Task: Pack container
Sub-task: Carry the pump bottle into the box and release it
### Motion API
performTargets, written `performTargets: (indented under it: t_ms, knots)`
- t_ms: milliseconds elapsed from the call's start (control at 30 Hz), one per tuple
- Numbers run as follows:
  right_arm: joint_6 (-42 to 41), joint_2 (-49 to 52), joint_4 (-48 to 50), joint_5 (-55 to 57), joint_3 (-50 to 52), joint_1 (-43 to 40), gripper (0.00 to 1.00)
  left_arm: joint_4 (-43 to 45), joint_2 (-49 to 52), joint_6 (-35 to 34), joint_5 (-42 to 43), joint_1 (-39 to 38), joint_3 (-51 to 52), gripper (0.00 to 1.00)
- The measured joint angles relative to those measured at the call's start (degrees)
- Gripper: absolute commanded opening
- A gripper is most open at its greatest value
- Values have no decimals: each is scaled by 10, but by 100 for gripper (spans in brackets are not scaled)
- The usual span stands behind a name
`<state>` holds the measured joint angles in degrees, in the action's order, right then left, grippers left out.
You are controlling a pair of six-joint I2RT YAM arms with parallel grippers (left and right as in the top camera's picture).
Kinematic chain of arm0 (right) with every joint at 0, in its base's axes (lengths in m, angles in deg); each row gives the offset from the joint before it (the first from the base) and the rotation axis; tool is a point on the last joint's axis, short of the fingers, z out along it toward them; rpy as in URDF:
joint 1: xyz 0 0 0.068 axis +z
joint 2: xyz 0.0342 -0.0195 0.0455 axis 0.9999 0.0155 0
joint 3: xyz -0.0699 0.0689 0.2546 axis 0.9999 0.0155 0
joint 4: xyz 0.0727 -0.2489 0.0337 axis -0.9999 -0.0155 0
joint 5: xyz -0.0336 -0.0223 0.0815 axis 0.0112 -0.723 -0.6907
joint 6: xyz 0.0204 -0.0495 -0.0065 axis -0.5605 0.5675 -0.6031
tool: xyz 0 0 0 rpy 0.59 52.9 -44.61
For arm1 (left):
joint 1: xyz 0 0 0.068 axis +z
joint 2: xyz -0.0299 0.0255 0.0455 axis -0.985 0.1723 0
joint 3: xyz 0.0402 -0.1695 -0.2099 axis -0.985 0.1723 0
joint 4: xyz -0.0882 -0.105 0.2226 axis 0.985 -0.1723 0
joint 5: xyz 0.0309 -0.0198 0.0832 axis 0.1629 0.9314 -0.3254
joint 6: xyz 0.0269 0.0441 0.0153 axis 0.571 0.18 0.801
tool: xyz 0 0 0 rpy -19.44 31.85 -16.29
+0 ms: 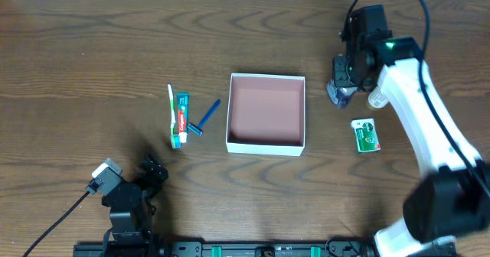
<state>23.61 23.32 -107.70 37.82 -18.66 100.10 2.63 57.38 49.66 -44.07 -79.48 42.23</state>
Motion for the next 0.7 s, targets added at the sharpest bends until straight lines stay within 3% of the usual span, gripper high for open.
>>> performTargets:
  t_ms: [200,367,700]
  knots:
    - [-28,-123,-4,7,-10,75,1,0,0,0,0,0,0,98]
    - [-74,-165,-3,6,-24,150,1,0,0,0,0,0,0,98]
    - [-150,-40,38,1,-25,267,1,0,0,0,0,0,0,98]
